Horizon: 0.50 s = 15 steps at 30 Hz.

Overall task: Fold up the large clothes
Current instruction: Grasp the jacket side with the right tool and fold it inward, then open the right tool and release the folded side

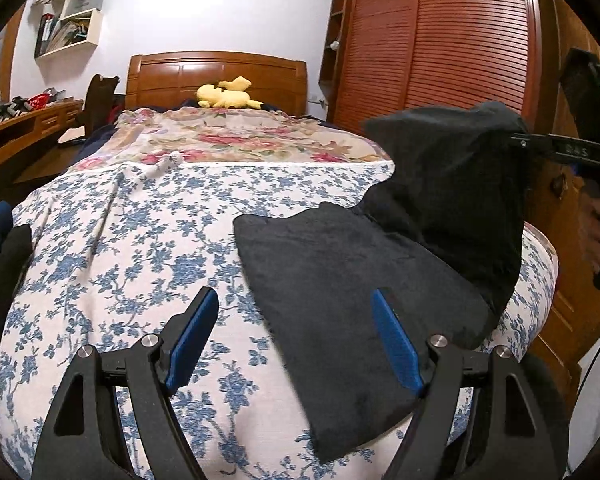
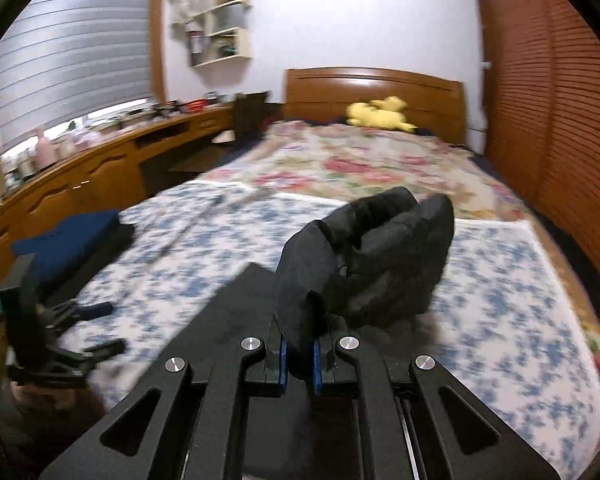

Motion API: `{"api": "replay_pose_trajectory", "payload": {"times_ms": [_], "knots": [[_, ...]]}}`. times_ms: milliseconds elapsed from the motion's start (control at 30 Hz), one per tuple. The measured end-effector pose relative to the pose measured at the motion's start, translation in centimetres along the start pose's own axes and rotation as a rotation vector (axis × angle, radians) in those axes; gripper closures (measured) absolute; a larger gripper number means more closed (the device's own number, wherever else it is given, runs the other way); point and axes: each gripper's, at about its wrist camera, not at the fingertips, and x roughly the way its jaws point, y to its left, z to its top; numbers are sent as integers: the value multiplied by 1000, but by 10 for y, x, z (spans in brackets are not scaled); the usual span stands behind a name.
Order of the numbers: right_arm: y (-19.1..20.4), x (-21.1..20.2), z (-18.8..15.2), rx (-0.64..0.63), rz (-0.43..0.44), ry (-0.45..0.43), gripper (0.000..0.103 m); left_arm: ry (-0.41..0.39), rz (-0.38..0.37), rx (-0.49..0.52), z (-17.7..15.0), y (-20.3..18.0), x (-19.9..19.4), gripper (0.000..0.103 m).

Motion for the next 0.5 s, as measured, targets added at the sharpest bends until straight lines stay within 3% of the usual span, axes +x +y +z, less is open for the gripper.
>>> {"api": "replay_pose_trajectory", "payload": {"times_ms": [200, 367, 500], "knots": [[44, 38, -32, -18, 162, 113, 94, -5, 26, -25, -1, 15, -2, 24], [61, 71, -77, -49, 193, 233, 94, -4, 36, -44, -3, 23, -3, 24], [59, 67, -73, -42, 182, 230, 92, 0, 38, -44, -4, 24, -2, 24]]}}
